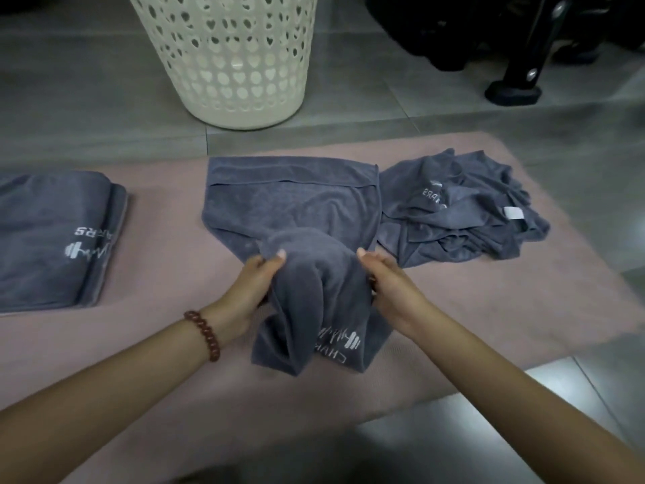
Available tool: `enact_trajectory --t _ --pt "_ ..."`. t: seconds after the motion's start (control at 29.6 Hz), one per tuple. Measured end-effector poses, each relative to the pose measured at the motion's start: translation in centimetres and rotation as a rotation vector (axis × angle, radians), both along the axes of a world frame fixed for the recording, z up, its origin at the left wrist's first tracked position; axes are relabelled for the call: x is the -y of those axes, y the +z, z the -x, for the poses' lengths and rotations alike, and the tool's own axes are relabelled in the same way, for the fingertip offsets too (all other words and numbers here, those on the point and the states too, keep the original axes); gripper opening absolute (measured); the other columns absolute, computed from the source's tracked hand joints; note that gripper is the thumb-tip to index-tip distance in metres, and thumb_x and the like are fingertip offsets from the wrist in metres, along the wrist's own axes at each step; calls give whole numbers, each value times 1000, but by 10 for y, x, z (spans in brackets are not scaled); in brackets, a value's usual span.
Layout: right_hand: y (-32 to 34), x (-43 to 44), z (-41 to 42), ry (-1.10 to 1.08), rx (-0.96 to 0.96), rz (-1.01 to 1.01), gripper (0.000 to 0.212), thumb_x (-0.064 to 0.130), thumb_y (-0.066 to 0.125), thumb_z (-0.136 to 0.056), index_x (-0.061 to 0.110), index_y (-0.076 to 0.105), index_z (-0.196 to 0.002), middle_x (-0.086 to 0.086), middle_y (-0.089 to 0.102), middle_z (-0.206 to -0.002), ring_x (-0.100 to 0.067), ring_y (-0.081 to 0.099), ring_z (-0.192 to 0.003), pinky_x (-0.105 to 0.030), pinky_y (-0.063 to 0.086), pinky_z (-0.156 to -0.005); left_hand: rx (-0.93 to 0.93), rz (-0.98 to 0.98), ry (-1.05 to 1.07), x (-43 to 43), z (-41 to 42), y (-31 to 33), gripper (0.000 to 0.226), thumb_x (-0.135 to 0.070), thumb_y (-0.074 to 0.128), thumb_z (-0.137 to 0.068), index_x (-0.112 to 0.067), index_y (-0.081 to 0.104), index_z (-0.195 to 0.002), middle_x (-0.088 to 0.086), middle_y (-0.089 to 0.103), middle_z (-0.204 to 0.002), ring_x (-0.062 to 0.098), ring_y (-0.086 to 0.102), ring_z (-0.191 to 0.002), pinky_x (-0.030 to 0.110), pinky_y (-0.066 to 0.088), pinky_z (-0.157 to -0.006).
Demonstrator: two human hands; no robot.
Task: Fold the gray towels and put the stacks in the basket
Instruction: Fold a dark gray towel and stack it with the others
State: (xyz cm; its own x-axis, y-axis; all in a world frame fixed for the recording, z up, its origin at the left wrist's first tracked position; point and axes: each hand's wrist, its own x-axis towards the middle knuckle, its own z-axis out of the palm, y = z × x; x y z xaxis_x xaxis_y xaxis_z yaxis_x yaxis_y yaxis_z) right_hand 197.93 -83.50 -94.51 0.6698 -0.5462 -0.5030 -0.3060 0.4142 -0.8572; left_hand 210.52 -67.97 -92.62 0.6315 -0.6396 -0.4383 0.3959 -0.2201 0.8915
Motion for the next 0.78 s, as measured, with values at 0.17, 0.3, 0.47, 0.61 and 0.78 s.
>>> enact_trajectory --t 0.17,0.3,0.47,0.61,0.78 --pt "-37 -31 41 597 -226 452 70 26 76 -72 11 40 -130 2 56 -113 -12 55 -104 -9 44 -77 137 -251 -341 -32 43 -40 39 -33 75 -75 -10 63 -105 9 70 -105 15 67 -90 21 56 -69" --pt "-34 -51 51 626 -75 791 59 20 52 -84 20 34 -140 1 54 -132 -8 51 -119 -18 41 -97 447 -136 -349 -40 60 -44 31 -39 72 -73 -25 64 -99 -4 68 -92 -2 65 -82 15 52 -67" --pt "1 -61 32 620 288 496 67 4 60 -88 17 28 -145 7 46 -140 -3 45 -128 -22 36 -106 168 -37 194 -47 44 -21 25 -18 43 -99 -8 62 -112 4 70 -96 16 67 -91 19 53 -69" --pt "2 -73 20 809 118 422 91 22 79 -74 26 22 -145 12 46 -133 -5 50 -118 -22 43 -98 -289 16 435 -67 23 9 25 -25 46 -97 -11 65 -89 3 72 -67 14 68 -59 19 51 -47" --pt "-10 -102 18 547 94 30 23 6 57 -91 13 60 -113 -9 63 -104 -18 60 -96 -27 49 -89 -280 188 230 -97 9 29 51 1 55 -78 -8 53 -128 16 65 -116 24 66 -100 28 57 -73"
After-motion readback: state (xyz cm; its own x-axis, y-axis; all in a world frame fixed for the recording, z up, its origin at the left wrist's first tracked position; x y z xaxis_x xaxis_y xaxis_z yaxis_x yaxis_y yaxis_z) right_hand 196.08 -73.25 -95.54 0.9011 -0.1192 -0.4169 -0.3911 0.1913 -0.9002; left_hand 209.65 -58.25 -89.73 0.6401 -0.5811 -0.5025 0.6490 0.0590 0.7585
